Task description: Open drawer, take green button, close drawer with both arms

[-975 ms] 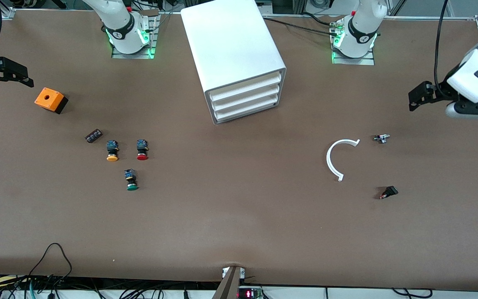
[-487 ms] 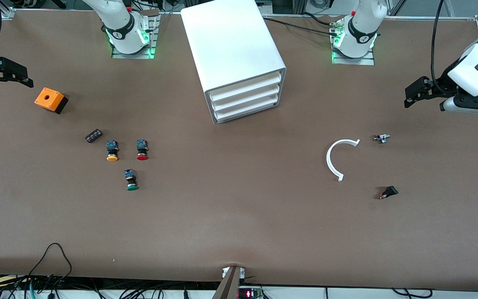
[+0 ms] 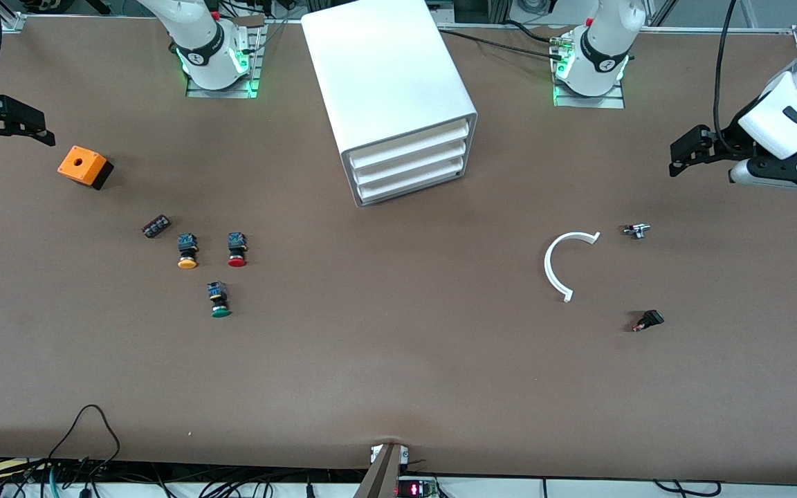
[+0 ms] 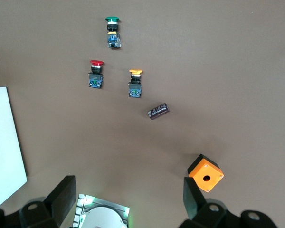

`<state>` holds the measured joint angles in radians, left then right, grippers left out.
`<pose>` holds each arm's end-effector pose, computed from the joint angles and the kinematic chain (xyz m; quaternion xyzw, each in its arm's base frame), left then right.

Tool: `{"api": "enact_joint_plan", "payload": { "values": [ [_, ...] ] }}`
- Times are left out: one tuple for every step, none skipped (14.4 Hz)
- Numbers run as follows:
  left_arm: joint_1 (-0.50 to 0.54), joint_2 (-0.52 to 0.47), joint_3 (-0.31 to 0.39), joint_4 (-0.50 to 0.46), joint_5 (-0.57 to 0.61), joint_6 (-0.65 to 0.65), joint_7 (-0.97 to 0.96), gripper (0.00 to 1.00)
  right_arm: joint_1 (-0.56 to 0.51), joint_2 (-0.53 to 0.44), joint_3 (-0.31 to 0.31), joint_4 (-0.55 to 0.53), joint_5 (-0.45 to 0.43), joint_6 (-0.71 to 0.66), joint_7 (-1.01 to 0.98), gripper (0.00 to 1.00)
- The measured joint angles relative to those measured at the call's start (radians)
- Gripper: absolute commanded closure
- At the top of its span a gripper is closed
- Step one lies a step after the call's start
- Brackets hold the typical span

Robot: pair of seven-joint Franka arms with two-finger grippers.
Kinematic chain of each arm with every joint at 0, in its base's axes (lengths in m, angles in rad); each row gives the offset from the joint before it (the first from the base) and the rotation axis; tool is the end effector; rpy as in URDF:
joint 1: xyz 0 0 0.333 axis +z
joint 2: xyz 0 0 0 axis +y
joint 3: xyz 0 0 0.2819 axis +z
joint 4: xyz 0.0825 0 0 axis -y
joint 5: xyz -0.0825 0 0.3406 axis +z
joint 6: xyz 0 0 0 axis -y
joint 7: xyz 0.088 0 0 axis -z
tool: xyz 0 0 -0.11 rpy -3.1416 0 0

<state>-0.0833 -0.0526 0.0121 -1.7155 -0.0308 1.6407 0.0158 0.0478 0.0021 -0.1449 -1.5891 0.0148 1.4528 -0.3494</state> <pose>0.4984 -0.0386 0.5578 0.9989 -0.0422 -0.0115 0.0154 0.4951 -0.0464 0.5692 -0.9896 -0.1259 0.0658 0.0224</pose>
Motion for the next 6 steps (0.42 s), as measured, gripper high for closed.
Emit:
{"api": "enact_joint_plan", "payload": {
  "values": [
    [0.000,0.000,0.000,0.001,0.003,-0.006,0.000,0.00,0.000,0.000,0.000,0.000,0.000,0.000,0.000,0.00],
    [0.000,0.000,0.000,0.002,0.013,-0.015,0.000,0.00,0.000,0.000,0.000,0.000,0.000,0.000,0.000,0.00],
    [0.000,0.000,0.000,0.004,0.022,-0.030,0.000,0.00,0.000,0.000,0.000,0.000,0.000,0.000,0.000,0.00],
    [0.000,0.000,0.000,0.005,0.028,-0.046,0.000,0.00,0.000,0.000,0.000,0.000,0.000,0.000,0.000,0.00],
    [0.000,0.000,0.000,0.006,0.030,-0.054,0.000,0.00,0.000,0.000,0.000,0.000,0.000,0.000,0.000,0.00],
    [0.001,0.000,0.000,0.006,0.030,-0.056,0.000,0.00,0.000,0.000,0.000,0.000,0.000,0.000,0.000,0.00]
  ]
}}
